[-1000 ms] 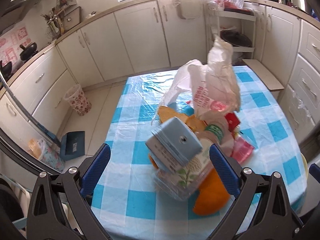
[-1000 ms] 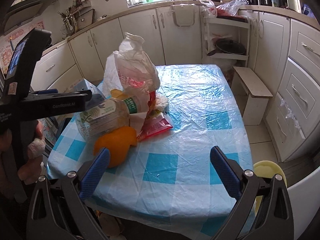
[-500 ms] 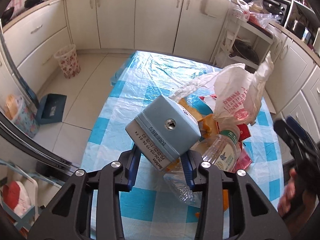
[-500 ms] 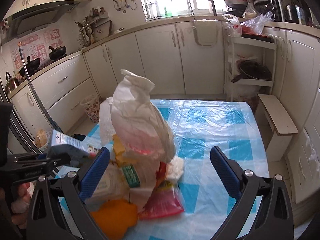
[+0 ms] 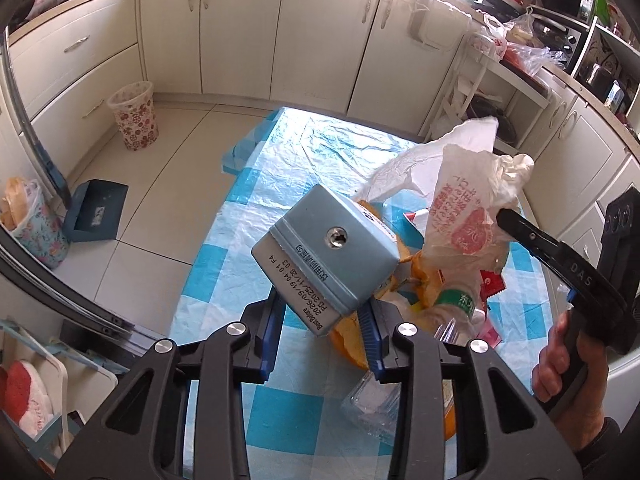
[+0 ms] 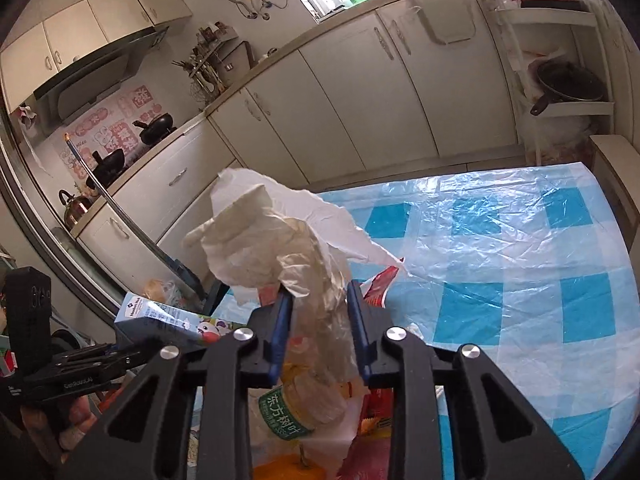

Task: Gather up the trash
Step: 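Grasp the light-blue carton with the left tool while the right tool grasps the white plastic bag, then carry the white bag to the yellow bin and open the right tool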

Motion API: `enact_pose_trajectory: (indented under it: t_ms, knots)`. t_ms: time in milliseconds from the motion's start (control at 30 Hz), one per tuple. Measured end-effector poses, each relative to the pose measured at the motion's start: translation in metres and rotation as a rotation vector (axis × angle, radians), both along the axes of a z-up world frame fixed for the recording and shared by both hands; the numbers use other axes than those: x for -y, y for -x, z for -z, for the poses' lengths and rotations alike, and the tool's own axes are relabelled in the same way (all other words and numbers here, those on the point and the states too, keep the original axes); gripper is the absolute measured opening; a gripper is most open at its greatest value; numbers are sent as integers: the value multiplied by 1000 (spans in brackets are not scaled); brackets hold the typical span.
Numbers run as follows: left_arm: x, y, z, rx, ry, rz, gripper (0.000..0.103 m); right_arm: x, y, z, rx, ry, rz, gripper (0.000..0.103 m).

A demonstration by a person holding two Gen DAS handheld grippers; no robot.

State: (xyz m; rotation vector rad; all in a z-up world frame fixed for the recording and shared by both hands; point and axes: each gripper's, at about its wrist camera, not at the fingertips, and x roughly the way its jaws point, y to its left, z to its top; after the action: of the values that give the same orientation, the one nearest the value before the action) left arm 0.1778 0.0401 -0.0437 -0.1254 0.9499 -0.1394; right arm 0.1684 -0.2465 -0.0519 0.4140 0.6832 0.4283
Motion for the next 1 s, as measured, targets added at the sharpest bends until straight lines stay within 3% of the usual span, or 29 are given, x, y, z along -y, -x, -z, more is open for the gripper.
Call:
enact_pose_trajectory:
  t_ms: [133,400,600,800,1000]
  knots:
    - [-3,5,-9,40,14,-2,33,10,11,-16,49,-10,8,15]
    - [-15,17,-32,141,87,-31,33,39,36,-47,146,-21,50,14]
    - [-2,30,-42,190,122,21,33,71,57,-52,133,76,132,14]
    - [29,43,-51,223,164,113,33,141,108,-36,29,247,334,14]
    - [78,63,-55,233,195,241,33,225,175,14,-219,370,547,14]
